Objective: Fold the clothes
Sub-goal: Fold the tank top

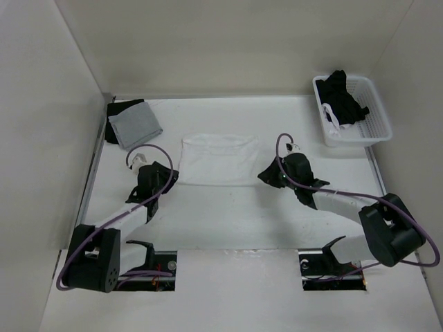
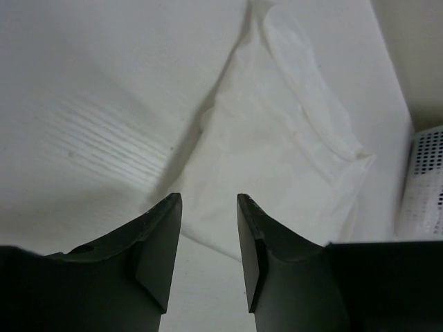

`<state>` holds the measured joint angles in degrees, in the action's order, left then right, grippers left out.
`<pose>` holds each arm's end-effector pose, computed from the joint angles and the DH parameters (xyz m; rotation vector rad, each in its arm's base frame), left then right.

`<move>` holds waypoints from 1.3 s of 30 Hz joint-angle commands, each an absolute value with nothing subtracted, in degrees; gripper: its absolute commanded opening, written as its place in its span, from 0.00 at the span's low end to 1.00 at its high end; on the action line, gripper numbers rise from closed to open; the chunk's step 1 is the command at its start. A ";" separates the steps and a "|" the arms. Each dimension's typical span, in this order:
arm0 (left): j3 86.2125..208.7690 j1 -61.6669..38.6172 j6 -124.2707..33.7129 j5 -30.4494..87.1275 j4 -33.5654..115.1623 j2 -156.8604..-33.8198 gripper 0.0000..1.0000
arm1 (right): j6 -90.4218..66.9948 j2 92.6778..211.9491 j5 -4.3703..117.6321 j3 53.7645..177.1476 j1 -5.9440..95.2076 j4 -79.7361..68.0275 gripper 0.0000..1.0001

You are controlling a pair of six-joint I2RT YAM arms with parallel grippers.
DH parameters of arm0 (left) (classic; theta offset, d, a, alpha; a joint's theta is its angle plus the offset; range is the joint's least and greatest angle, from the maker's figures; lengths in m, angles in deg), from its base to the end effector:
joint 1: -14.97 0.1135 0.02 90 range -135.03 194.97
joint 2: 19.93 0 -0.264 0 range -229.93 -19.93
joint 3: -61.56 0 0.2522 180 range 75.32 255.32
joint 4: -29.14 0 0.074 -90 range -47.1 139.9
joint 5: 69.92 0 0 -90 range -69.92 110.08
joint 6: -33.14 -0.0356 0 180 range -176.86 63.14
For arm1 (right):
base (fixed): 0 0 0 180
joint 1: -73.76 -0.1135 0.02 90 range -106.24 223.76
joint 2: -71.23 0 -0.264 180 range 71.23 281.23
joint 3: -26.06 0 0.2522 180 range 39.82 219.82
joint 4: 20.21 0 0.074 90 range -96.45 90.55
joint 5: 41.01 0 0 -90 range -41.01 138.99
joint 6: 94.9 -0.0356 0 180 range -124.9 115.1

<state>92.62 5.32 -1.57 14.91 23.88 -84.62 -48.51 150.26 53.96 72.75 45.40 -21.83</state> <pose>0.2110 -0.0326 0.1605 -0.8744 1.9309 -0.5978 0.2422 0.1343 0.1818 0.2402 2.2074 0.8201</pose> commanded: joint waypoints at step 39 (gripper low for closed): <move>91.49 8.43 -2.19 21.22 19.61 -96.84 0.12 | -54.11 162.11 58.65 69.18 49.46 -33.96 0.20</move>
<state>92.69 7.99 -1.16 21.07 18.24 -98.04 -53.48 160.94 57.83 68.07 49.40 -31.64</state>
